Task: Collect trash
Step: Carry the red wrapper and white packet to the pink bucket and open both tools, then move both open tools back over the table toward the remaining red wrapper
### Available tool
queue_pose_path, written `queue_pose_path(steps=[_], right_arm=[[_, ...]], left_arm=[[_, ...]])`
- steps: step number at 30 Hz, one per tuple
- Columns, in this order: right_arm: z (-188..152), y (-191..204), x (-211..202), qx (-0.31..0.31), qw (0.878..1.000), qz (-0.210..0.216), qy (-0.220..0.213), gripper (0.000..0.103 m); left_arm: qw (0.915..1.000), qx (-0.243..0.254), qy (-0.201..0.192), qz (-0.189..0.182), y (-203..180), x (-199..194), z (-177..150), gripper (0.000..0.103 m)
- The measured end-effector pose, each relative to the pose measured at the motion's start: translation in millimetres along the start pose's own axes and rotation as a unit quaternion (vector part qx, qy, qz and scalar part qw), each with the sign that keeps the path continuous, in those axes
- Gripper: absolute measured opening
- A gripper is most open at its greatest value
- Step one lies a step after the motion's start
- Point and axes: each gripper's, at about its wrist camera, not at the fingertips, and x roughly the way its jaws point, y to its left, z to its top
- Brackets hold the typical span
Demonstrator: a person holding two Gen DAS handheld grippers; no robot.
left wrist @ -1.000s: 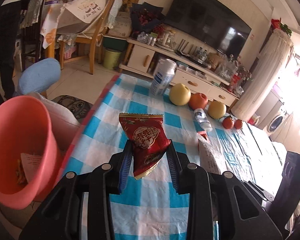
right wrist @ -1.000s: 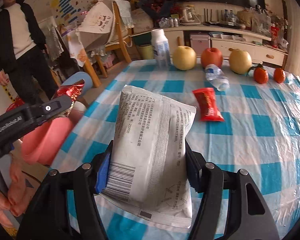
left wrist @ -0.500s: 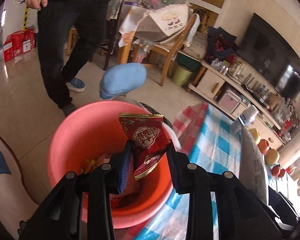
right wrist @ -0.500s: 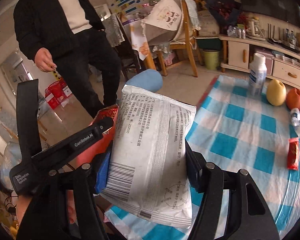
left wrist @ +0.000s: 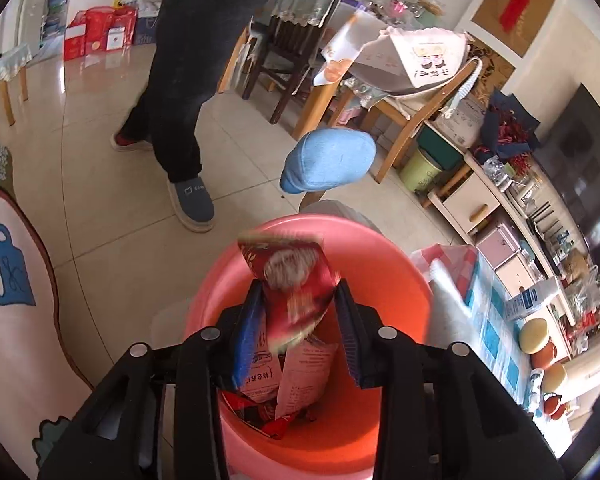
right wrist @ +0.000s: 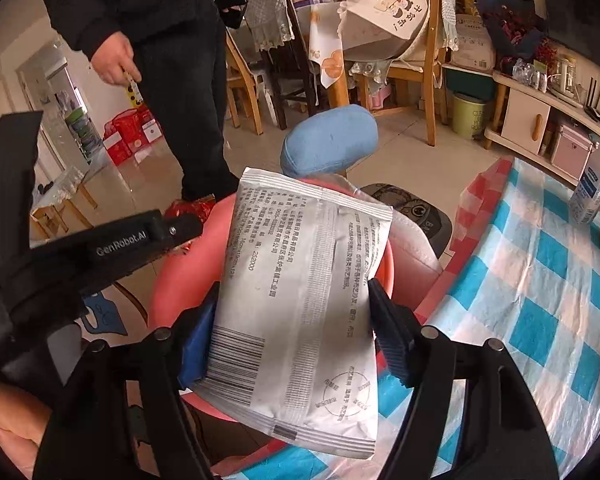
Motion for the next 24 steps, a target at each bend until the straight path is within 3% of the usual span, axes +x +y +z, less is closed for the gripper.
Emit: queue_pose_path(steps=[2,5,16,24], right_arm=[[-5.4,-0.5,6.4,0.005,1.000,0.001,0.007,0.080],[-14.5,-3.3,4.3,0.009,1.000,-0.008,0.005,0.086],[-42.7,-34.2,-42.1,0.028,0.998,-0.057,-0.023,0.087],[-71.2,-53.1,-72.0,0.021,0.995,-0.095,-0.024,0.087]], left_arm=[[1.0000,-0.002,0.003,0.000,0.9,3.2,0.2,0.043],[1.0000,0.003,0.000,0.002,-0.9,3.4,-0.7,0.067],[0.9981,0.057,-0.017,-0.016,-32.1,-0.2,-15.4,0.076],[0.9914,0.092,-0.068,-0.062,-60.0,-15.2,-36.1,0.080]])
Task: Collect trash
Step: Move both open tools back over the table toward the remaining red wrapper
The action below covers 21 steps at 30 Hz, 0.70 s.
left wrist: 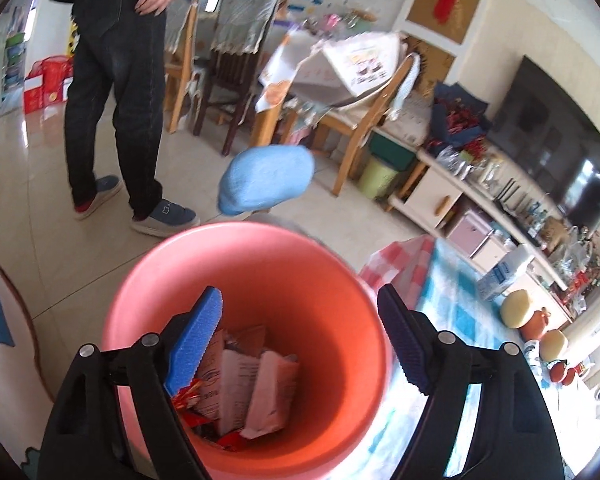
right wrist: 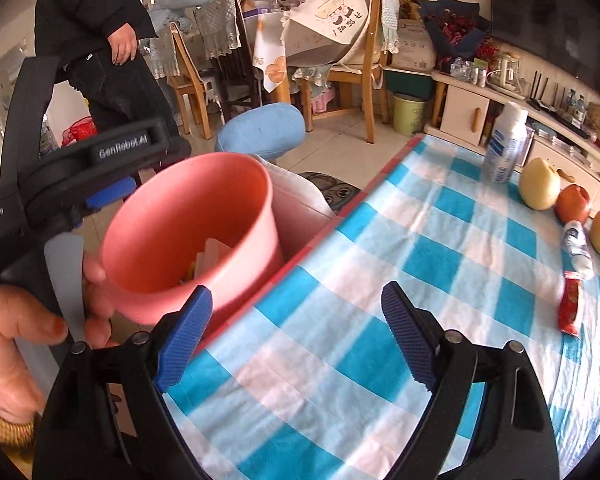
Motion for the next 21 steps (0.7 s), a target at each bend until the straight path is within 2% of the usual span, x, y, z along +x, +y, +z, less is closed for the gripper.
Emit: queue_pose_path(steps=[6,9,15,21], right_arm=[[-15.6,-20.2,-19.5,0.006,1.000,-0.018,-0.008,0.088],[-21.3,-31.2,-30.3,0.012,1.000,-0.023,-0.012,0.092],[-36.4,-51.5,-52.0,0.020,0.999,-0.034,-0.022,0.092],[-47.6,-72.4,-71.9,0.042,0.998,-0.034,-0.040,0.093]], left_arm=[[0.9984,0.022,-0.036,-0.037,-24.2,-8.1,-10.2,0.087],[0.9966,0.040,-0.048,-0.053,-38.8,-12.1,-16.4,0.090],[0.9915,0.091,-0.047,-0.080,-69.1,-16.3,-31.0,0.090],[0.9864,0.144,-0.027,-0.074,-98.1,-20.4,-43.8,0.090]])
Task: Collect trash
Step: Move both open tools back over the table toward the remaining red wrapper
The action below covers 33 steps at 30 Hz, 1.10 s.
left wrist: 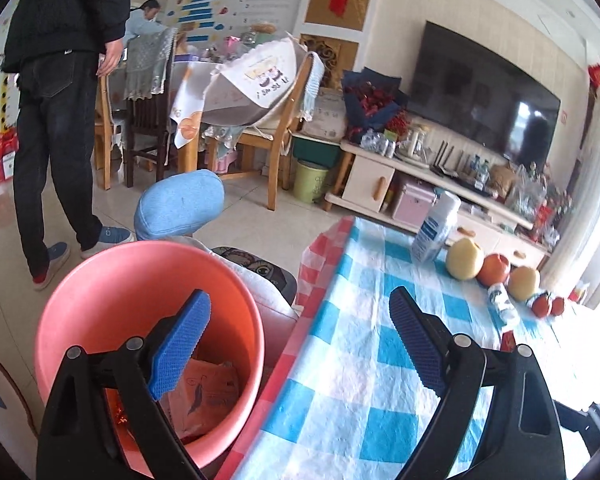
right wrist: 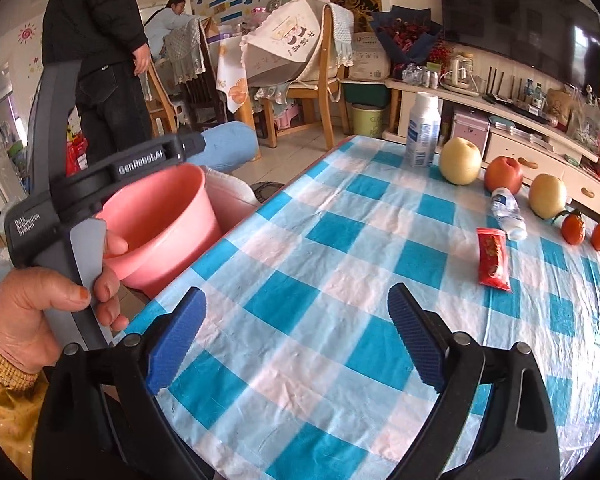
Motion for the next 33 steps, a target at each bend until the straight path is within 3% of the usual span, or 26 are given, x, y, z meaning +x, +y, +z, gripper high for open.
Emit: queue_pose_path(steps=[14,21,33], right_arm=[[-11.4,-46.8,-24.3,0.040,0.999,-0.005,-0.023,0.093],[-14.1,-69.8,-28.9,0.055,0.998,-0.014,-0.025,0.093],[-16.0,-100.0,-33.4,0.074,0.997,-0.027,-0.024,0.097]], left_arm=[[0.9954,0.076,0.058,0.011,-39.6,14.3,-9.5,0.094],[0.9922,0.112,0.055,0.012,-57.8,16.6,-14.5,0.094],[0.9903,0.128,0.056,-0.001,-80.5,19.2,-19.4,0.094]])
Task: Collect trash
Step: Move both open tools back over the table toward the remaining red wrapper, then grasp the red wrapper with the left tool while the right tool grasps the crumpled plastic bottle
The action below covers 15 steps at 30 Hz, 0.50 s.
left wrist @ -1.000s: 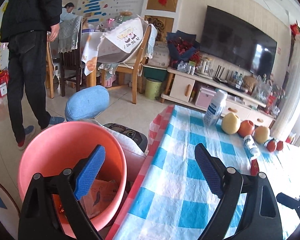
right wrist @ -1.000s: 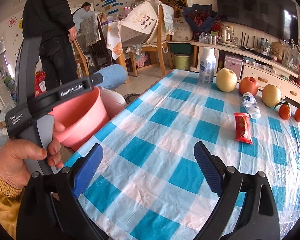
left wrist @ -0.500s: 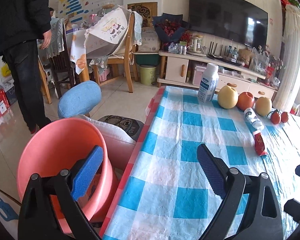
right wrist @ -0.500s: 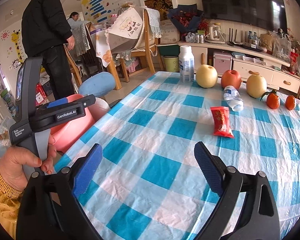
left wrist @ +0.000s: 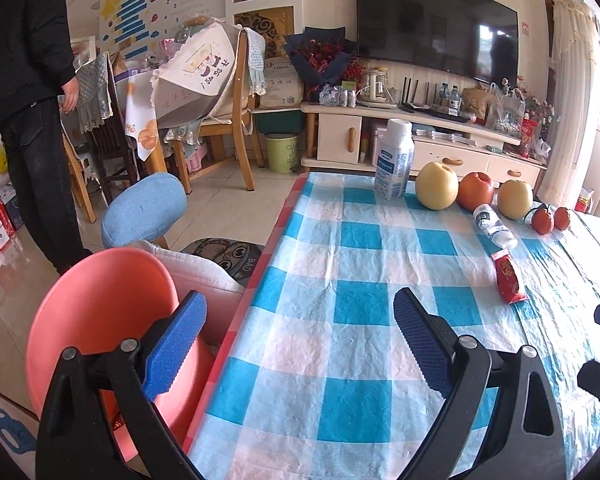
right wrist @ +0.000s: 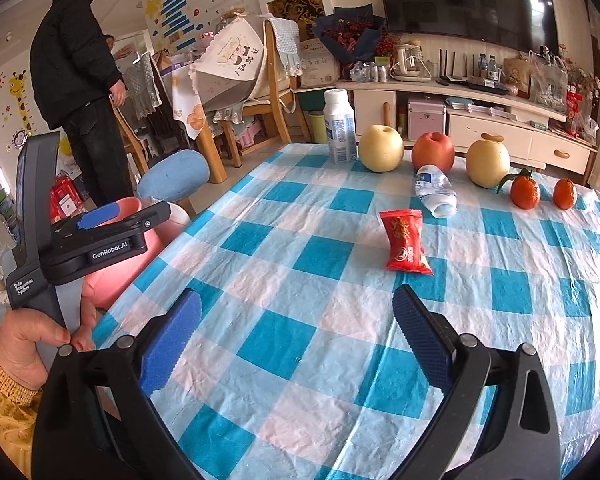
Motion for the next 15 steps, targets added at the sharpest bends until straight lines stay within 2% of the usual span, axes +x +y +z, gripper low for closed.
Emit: queue_pose_path(steps=[6,15], right_arm=[[5.9,-24.5,-4.3,0.031,0.999,-0.007,-0.009,0.097],[12.7,-72.4,-8.7,0.090,0.995,-0.030,-0.013,0.097]], left_arm=[[0.9997,0.016,0.007,-0.014,-15.5,4.2,1.0,0.094],[0.9984,0.015,0.009,-0.054,-38.8,6.0,5.3,0.094]])
